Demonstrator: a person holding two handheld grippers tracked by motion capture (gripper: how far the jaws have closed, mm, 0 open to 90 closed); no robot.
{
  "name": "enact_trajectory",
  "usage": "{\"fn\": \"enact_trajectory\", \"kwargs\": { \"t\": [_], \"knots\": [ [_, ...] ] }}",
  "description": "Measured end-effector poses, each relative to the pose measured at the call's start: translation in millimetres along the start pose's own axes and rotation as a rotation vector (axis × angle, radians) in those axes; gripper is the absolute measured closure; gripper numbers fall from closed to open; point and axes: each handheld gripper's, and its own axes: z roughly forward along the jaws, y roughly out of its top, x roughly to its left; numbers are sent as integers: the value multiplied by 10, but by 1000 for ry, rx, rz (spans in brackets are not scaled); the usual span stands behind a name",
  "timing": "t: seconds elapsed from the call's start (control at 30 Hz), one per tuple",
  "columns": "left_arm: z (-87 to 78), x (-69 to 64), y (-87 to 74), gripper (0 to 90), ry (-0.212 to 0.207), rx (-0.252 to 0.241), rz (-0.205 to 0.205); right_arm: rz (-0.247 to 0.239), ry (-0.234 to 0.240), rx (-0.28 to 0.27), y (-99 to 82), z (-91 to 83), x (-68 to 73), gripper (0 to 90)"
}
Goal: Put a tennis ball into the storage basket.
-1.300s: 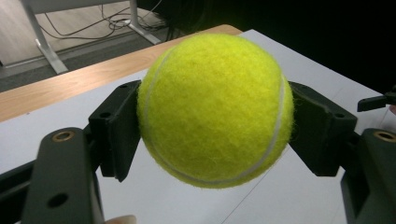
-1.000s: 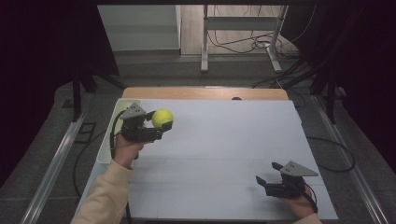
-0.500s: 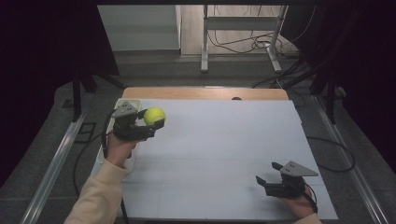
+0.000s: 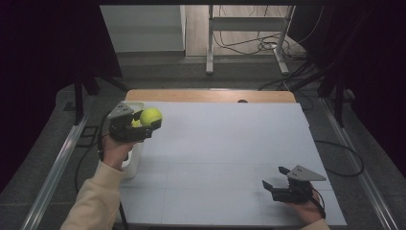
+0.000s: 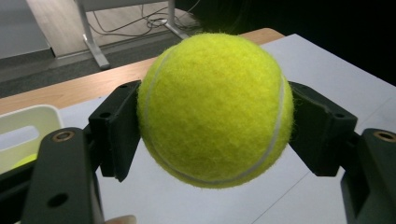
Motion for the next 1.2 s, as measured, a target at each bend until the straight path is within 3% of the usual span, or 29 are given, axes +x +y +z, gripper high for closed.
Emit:
{"fn": "enact_trajectory", "kwargs": {
  "t": [1.2],
  "knots": [
    [-99, 639, -147, 257, 177, 66, -114, -5, 0, 10, 3, 16, 5, 157]
  ]
}}
